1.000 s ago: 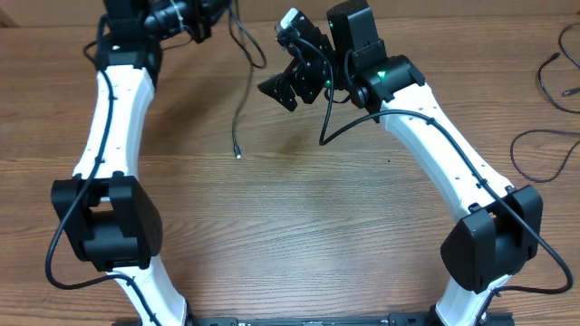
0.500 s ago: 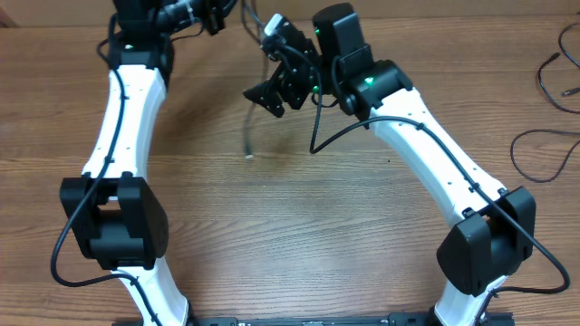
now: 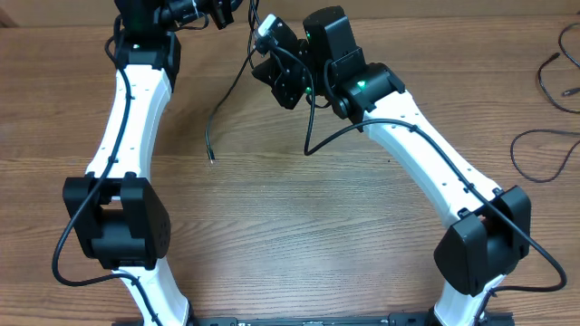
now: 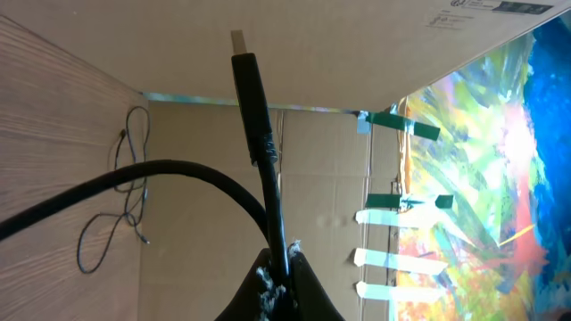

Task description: Untangle cables

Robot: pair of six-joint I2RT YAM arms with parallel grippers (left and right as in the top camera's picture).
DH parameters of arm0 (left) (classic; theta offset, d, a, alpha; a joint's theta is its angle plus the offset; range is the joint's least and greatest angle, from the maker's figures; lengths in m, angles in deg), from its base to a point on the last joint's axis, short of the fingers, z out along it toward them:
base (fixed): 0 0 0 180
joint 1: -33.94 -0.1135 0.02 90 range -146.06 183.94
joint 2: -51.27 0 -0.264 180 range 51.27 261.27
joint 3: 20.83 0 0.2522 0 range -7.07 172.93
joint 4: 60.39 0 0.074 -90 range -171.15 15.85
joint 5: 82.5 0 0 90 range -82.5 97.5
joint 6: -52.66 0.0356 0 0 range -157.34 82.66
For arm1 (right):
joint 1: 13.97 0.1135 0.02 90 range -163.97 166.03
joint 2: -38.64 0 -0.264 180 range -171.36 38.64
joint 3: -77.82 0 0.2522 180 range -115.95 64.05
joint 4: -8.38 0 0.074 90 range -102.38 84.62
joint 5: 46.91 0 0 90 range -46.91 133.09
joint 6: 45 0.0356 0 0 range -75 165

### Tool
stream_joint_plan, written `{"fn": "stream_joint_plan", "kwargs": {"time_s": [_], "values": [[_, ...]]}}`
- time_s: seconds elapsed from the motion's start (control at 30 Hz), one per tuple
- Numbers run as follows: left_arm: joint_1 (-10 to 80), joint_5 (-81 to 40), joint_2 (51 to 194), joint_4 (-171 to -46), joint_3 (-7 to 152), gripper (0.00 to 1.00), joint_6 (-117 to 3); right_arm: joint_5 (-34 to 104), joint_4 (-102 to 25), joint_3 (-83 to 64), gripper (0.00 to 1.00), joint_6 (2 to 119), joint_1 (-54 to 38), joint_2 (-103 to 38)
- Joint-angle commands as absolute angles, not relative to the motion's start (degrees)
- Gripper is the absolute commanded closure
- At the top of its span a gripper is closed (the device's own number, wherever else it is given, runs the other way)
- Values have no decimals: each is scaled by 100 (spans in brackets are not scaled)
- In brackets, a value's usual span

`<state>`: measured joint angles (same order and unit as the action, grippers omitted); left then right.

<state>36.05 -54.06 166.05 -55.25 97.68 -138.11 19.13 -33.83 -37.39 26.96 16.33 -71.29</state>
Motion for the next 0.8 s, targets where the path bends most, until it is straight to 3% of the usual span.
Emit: {"fn": "stream_joint_plan", "kwargs": {"time_s": [0.0,0.13,0.17,0.2,0.23,0.27,0.33,0.47,0.6,0.63,0.67,0.7,0.73,0.77], "values": [[3574,-5555,16437,-5456,9902,96,-13525,2164,-3328,-3757,96,2763,1618,-7230],[3574,-5537,16437,-5460,9902,96,-13420,2201,-3208,-3757,96,2768,1618,-7230],[3574,-5524,16437,-5460,9902,96,-13439,2330,-3103,-3757,91,2844,1618,-7230],[3574,-5513,16437,-5460,9902,96,-13527,2509,-2959,-3757,46,2940,1618,-7230],[3574,-5513,16437,-5460,9902,96,-13605,2636,-2821,-3757,26,3004,1618,-7230],[3574,-5513,16437,-5460,9902,96,-13695,2728,-2646,-3757,11,3019,1618,-7230],[3574,-5516,16437,-5460,9902,96,-13817,2769,-2310,-3757,4,2995,1618,-7230],[3574,-5513,16437,-5458,9902,96,-14053,2778,-1761,-3757,6,2975,1618,-7265],[3574,-5548,16437,-5458,9902,96,-14171,2785,-1608,-3757,18,2975,1618,-7385],[3574,-5559,16437,-5456,9902,96,-14228,2785,-1599,-3757,26,2975,1618,-7437],[3581,-5562,16437,-5453,9902,96,-14241,2785,-1597,-3757,41,2978,1618,-7490],[3581,-5562,16437,-5449,9902,96,-14241,2785,-1593,-3757,83,2980,1618,-7562],[3581,-5564,16437,-5434,9902,96,-14239,2785,-1593,-3757,96,3006,1618,-7625],[3581,-5579,16437,-5418,9902,96,-14237,2782,-1597,-3757,96,3026,1620,-7671]]}}
